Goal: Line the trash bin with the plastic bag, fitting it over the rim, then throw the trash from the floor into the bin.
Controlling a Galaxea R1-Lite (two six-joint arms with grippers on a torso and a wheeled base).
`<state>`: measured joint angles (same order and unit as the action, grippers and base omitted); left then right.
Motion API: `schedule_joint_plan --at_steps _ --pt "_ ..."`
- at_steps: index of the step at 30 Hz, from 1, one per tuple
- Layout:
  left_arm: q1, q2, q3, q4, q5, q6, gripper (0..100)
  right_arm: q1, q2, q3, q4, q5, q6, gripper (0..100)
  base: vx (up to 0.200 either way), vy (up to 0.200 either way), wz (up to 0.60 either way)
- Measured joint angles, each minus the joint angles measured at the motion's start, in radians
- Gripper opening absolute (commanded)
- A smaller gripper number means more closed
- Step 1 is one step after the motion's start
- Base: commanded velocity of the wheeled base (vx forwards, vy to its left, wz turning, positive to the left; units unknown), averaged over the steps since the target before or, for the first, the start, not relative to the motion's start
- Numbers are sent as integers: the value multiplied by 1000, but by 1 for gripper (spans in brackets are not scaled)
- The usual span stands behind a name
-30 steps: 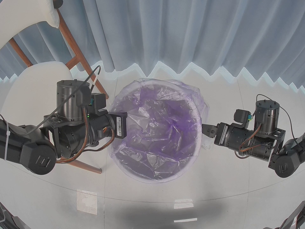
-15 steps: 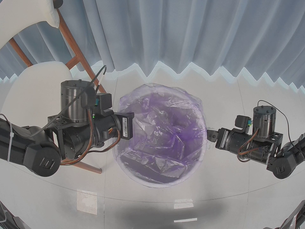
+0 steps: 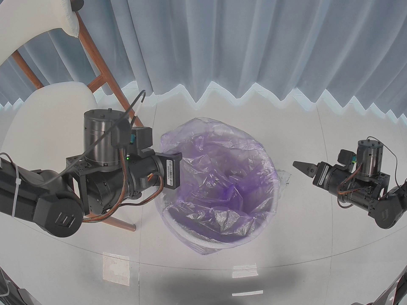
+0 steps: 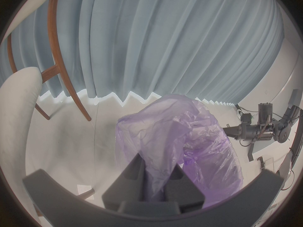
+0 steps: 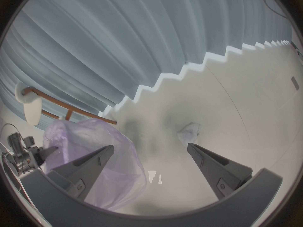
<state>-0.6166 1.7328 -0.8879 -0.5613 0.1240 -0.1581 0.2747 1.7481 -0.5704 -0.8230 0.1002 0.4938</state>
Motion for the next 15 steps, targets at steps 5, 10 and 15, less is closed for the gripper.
schedule_joint_plan --at_steps 5,10,15 --pt "1 7 0 1 2 0 0 13 -62 21 -13 18 5 100 0 0 0" --pt "1 14 -2 1 4 2 0 116 -105 67 -17 28 1 100 0 0 0" --pt "0 19 -4 2 5 14 0 228 -118 99 -19 31 -3 100 0 0 0"
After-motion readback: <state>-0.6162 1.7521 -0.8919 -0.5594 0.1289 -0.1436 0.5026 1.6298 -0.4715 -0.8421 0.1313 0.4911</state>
